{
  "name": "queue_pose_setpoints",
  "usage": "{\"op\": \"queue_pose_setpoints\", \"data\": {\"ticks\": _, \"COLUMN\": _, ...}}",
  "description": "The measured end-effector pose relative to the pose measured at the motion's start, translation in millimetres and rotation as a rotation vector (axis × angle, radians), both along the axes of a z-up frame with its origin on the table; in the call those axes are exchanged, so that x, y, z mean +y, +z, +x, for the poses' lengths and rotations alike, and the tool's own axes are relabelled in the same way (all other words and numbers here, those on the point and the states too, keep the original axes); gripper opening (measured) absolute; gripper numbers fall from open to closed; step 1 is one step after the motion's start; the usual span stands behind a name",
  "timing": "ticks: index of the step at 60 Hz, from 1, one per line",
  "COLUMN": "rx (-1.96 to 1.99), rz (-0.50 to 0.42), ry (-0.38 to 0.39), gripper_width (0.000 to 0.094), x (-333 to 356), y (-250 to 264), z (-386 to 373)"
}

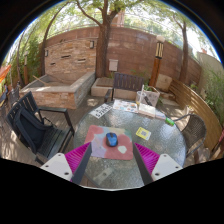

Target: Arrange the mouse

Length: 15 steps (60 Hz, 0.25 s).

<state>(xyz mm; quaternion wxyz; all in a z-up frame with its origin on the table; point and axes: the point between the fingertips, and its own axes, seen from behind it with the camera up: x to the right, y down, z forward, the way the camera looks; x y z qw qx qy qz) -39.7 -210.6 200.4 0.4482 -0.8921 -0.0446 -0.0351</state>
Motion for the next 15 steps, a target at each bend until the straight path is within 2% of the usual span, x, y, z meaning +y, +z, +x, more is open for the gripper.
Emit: {"op": "queue_pose_setpoints", "data": {"ticks": 15, "rx": -0.02, "rz": 0.006, "ry": 0.007, "gripper_width": 0.085, "x": -8.8, "y": 2.8, "z": -2.6}}
